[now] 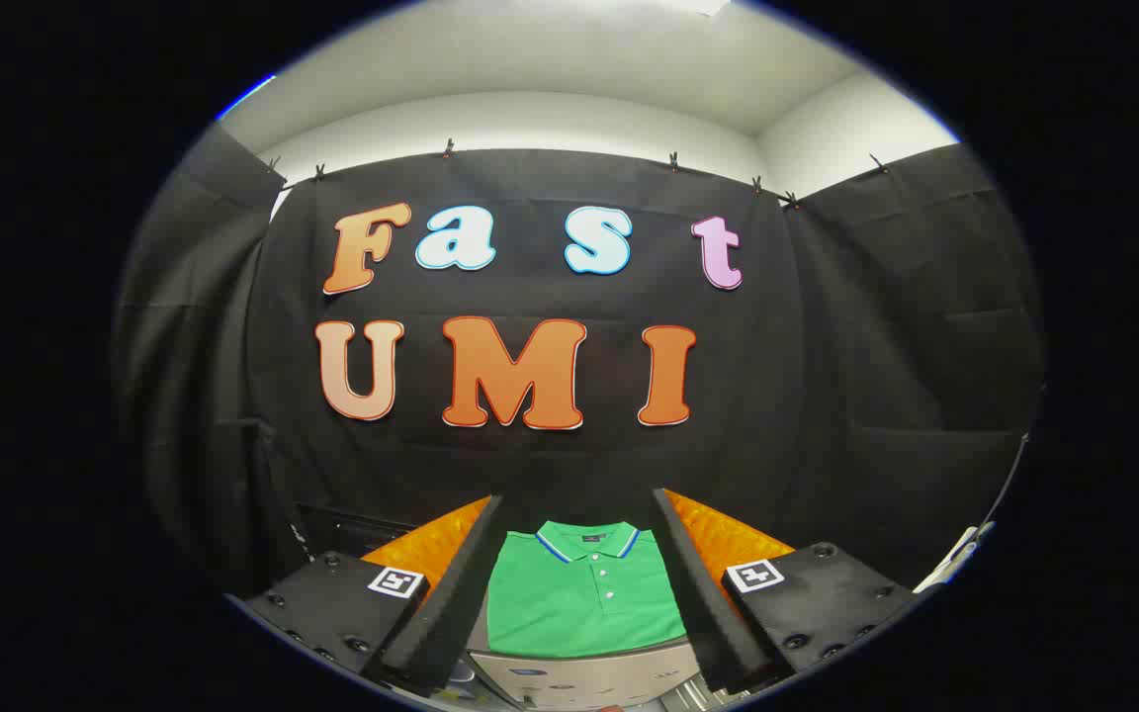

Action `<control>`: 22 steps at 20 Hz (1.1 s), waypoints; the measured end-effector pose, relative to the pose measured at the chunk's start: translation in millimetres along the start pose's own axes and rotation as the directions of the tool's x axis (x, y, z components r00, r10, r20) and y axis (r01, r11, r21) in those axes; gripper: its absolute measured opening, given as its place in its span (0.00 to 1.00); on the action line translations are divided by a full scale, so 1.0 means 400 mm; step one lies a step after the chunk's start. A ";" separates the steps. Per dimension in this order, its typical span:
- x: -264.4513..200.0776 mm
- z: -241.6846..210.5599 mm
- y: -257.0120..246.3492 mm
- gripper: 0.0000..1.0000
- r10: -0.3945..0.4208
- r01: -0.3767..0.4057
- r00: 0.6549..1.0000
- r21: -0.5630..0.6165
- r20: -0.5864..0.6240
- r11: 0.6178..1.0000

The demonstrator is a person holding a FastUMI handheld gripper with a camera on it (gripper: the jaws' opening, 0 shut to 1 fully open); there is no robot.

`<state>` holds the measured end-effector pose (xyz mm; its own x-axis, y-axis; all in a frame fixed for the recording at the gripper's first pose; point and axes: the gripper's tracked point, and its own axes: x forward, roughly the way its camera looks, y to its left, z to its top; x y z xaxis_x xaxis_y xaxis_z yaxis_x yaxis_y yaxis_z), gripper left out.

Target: Put the clothes into the washing machine and then close the washing machine lid.

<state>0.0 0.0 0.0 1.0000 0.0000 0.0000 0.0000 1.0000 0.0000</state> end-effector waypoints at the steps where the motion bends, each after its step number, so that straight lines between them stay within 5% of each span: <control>1: 0.002 0.004 -0.001 0.96 0.002 -0.002 1.000 0.000 0.001 1.000; 22: 0.109 -0.063 -0.033 0.96 0.016 -0.015 0.997 0.020 -0.069 1.000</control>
<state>43.8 -13.1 -25.0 0.9975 0.0162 -0.0690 -0.0149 0.9997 0.0199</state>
